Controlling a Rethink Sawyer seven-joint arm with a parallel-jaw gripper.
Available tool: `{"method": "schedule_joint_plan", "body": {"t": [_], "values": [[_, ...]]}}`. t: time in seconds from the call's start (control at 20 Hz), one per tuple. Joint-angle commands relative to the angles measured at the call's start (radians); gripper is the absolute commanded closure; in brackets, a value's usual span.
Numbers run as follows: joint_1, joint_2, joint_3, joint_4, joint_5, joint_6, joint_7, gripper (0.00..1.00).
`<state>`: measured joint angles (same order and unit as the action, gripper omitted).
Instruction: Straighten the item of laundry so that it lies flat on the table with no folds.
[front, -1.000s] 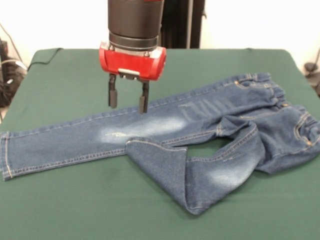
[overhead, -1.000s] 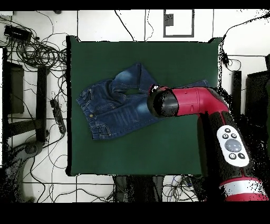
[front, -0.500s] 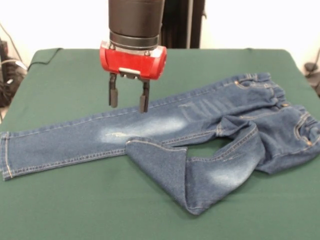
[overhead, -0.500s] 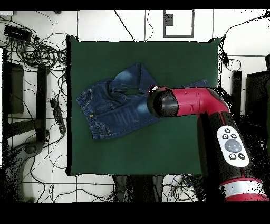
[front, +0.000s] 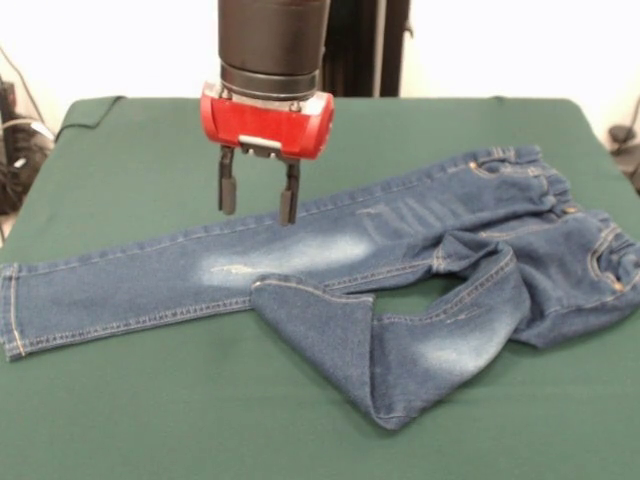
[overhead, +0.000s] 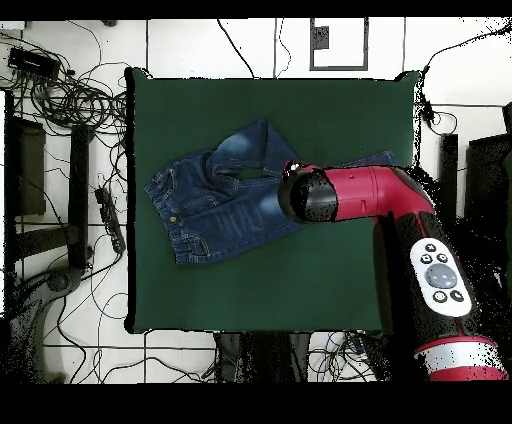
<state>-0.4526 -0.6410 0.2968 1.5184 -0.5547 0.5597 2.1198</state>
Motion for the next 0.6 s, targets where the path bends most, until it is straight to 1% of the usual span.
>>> {"method": "schedule_joint_plan", "body": {"t": [0.05,0.2,0.25,0.4,0.45,0.6], "values": [[0.084,0.055,-0.064,0.088,0.031,0.107,0.102,0.00],[0.097,0.056,-0.103,0.097,0.044,0.088,0.150,0.00],[0.095,0.052,-0.110,0.111,0.063,0.086,0.164,0.00],[0.153,0.027,-0.195,0.120,0.040,0.001,0.251,0.00],[0.149,0.029,-0.201,0.130,0.042,-0.049,0.260,0.00],[0.096,0.050,-0.170,0.162,0.104,-0.070,0.228,0.00]]}}
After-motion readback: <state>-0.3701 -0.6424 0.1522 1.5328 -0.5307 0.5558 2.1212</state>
